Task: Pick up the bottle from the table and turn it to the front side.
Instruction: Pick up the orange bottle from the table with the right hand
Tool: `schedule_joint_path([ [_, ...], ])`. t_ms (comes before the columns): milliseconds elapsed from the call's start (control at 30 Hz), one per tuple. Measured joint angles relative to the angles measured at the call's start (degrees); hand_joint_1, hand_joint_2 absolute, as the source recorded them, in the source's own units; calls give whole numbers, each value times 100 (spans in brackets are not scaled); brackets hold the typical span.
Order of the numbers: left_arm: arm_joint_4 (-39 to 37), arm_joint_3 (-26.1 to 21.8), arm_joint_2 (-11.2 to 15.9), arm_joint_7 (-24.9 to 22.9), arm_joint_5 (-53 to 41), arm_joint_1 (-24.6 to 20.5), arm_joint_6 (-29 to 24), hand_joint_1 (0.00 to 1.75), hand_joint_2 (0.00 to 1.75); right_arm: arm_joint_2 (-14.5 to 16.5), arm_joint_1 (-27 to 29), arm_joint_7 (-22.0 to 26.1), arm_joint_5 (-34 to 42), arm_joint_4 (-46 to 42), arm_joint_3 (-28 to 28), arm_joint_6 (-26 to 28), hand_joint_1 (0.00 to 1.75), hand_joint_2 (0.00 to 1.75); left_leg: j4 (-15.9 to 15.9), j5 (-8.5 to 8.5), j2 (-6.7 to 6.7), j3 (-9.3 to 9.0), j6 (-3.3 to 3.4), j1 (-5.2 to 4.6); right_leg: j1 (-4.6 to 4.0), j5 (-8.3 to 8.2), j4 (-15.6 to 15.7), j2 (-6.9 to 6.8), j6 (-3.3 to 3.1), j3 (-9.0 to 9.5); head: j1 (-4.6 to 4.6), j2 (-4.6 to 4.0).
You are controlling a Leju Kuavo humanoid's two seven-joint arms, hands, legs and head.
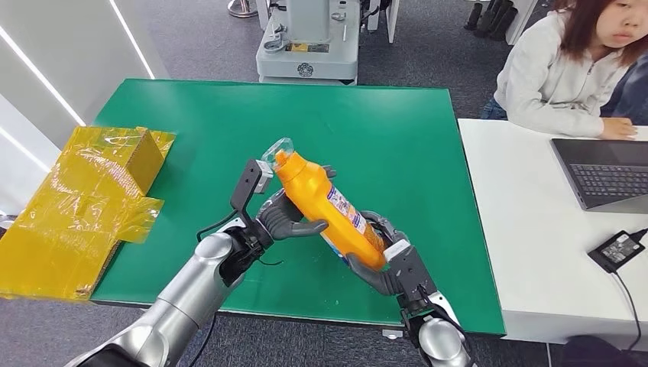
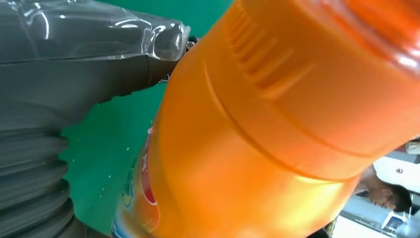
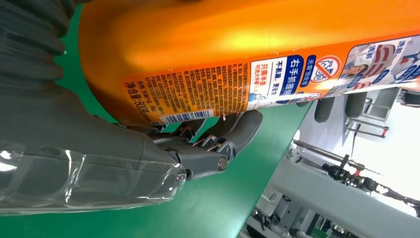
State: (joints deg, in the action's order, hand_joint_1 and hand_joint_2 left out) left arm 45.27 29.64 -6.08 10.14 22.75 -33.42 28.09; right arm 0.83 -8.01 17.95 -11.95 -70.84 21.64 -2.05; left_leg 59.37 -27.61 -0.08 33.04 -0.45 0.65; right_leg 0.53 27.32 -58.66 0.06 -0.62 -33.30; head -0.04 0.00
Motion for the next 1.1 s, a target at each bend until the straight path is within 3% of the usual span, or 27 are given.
schedule_joint_path([
  [433, -92, 2, 8, -724, 1422, -56, 198, 0, 175, 92, -129, -43, -371, 263, -3, 152, 175, 175, 0, 0, -1, 0, 0, 0, 0, 0, 0, 0, 0, 0, 2, 0],
  [667, 55, -4, 8, -778, 1825, -54, -54, 0, 175, 92, -112, -49, -541, 260, -2, 365, 175, 175, 0, 0, -1, 0, 0, 0, 0, 0, 1, 0, 0, 0, 2, 0],
  [700, 81, -4, 4, -775, 1838, -53, -100, 15, 175, 92, -105, -50, -557, 257, -2, 386, 175, 175, 0, 0, -1, 0, 0, 0, 0, 0, 1, 0, 0, 0, 2, 0],
  [800, 179, -4, -22, -734, 1808, -46, -330, 142, 175, 93, -67, -69, -568, 237, -3, 428, 175, 175, 0, 0, -1, 1, 0, 0, 0, 0, 1, -1, 0, 0, 2, 0],
  [833, 225, -3, -33, -699, 1774, -39, -437, 169, 175, 93, -49, -81, -570, 225, -4, 449, 175, 175, 0, 0, -1, 1, 0, 0, 0, 0, 1, -1, 0, 0, 2, 0],
  [1100, 801, 18, -127, -209, 1196, 150, -1314, 175, 175, 107, 63, -121, -579, 99, -41, 522, 175, 175, 0, 0, 0, 2, 0, 0, 0, 0, 1, 0, 0, -1, 2, 0],
])
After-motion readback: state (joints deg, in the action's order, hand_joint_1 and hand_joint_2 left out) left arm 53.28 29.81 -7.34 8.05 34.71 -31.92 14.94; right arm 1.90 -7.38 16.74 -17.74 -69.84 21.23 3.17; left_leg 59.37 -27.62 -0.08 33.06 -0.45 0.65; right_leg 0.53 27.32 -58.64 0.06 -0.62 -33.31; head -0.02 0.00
